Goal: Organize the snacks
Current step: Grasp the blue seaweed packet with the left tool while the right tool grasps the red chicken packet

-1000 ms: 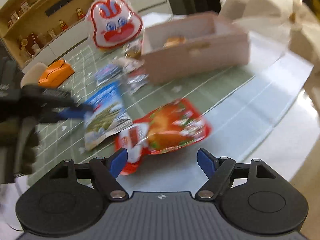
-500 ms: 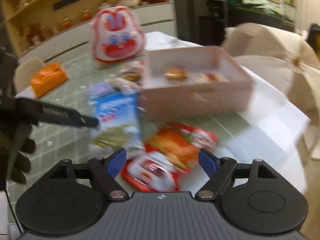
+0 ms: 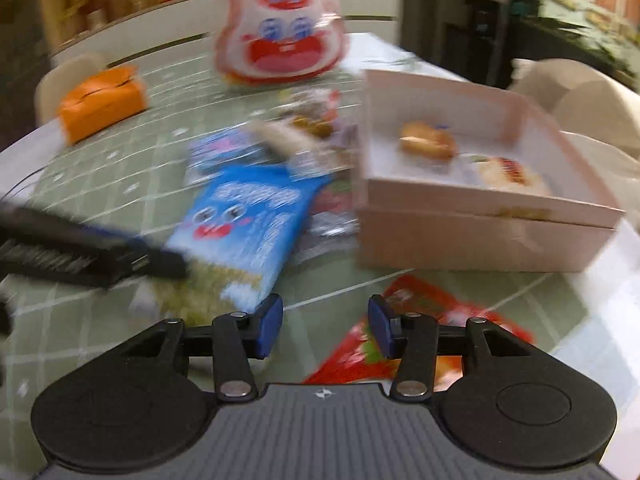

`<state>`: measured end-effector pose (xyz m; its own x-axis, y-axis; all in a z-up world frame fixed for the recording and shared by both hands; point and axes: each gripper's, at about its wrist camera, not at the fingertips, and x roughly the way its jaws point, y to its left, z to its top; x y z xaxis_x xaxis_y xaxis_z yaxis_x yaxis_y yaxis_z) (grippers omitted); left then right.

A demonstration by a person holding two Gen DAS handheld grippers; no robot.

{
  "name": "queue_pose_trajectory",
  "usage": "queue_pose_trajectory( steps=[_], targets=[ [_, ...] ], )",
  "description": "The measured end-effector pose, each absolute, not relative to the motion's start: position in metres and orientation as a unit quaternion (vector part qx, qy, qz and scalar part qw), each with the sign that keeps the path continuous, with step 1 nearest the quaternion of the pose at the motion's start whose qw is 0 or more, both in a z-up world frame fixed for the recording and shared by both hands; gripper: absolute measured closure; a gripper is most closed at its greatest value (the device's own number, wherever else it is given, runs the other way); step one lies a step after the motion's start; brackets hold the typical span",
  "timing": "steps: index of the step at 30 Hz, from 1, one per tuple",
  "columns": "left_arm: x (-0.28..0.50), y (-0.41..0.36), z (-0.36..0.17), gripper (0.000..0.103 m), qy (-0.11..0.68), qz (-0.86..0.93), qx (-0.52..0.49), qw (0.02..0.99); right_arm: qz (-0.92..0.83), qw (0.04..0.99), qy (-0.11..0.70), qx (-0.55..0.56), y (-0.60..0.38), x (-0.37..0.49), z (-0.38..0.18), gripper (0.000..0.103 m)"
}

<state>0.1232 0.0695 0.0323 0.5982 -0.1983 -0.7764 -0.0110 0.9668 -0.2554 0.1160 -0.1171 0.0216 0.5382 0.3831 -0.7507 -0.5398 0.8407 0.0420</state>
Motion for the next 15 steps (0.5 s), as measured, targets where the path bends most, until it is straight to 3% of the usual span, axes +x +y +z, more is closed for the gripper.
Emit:
queue_pose_trajectory(
  steps=[3,7,11,15],
  targets=[
    [0.125,0.065,0.034,0.051,0.444,-0.057,-0.109,0.888,0.274,0.871,0.395,-0.100,-0.123,0.102,0.027,0.054],
    [0.128,0.059,0.036,0.051,0.443,-0.061,-0.094,0.890,0.224,0.899,0.361,-0.103,-0.143,0.093,0.032,0.030],
    [0.130,0.055,0.036,0.051,0.444,-0.064,-0.084,0.890,0.161,0.908,0.362,-0.136,-0.161,0.101,0.025,0.029],
    [0.127,0.055,0.040,0.051,0.437,-0.060,-0.082,0.894,0.125,0.916,0.367,-0.103,-0.187,0.104,0.024,0.025]
  ],
)
